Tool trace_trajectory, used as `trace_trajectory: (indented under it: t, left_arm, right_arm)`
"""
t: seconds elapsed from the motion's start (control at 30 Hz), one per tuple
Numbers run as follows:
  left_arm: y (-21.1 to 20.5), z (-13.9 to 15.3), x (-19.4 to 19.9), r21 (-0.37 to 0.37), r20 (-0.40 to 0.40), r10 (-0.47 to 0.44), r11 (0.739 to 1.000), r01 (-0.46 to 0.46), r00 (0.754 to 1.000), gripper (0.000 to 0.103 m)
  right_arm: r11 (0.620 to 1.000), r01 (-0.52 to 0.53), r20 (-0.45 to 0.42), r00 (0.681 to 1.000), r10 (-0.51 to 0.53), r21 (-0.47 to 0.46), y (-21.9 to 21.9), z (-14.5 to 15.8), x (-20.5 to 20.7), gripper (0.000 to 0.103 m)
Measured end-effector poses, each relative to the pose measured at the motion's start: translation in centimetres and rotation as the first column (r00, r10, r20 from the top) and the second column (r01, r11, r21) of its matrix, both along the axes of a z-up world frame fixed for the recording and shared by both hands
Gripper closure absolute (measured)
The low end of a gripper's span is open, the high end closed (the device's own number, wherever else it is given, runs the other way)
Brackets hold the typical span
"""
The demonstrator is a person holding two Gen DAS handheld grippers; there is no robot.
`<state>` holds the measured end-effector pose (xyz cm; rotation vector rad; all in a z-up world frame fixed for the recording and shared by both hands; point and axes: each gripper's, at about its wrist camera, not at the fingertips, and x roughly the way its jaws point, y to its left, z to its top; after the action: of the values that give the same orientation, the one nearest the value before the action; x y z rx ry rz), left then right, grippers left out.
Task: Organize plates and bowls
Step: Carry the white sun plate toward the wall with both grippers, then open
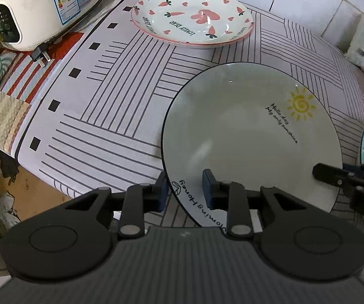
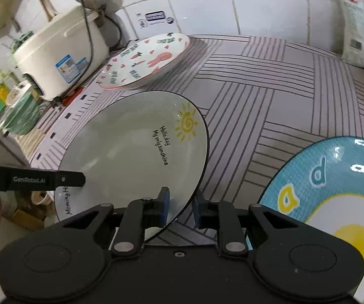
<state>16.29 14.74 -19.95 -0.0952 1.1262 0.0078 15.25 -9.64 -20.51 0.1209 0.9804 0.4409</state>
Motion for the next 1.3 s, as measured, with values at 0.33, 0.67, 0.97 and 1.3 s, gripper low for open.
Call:
trace_trajectory:
  t: [0.33,0.67,0.97,1.3]
  left_arm:
    - [-2.0,2.2,0.8,-0.023,0.010,0.022,1.000,-0.022,1.000,0.077]
    - [-7.8,4.2,6.7,-0.030,0.046,-0.071,0.997,0.072,0.996,0.077]
    - [-11.6,2.7,13.9,-0.056,-0.011,-0.115,0.992,0.114,0.993,0.077]
    - [-14.6,0.8,19.1,-0.055,-0.035,-0.182,0.982,0.180,0.983,0.077]
  right_arm:
    - [0.996,-0.074,0.043,0.996,0.072,0.042,-2.5,2.2,1.5,0.080]
    - [0.998,0.006,0.103,0.995,-0.012,0.060,-8.4,4.0,4.6,0.080]
    - [0.995,0.087,0.127,0.988,-0.093,0.049,-12.5,3.8,8.6,0.080]
    - [0.982,0.181,0.145,0.974,-0.173,-0.046,-13.5,2.1,11.2,0.079]
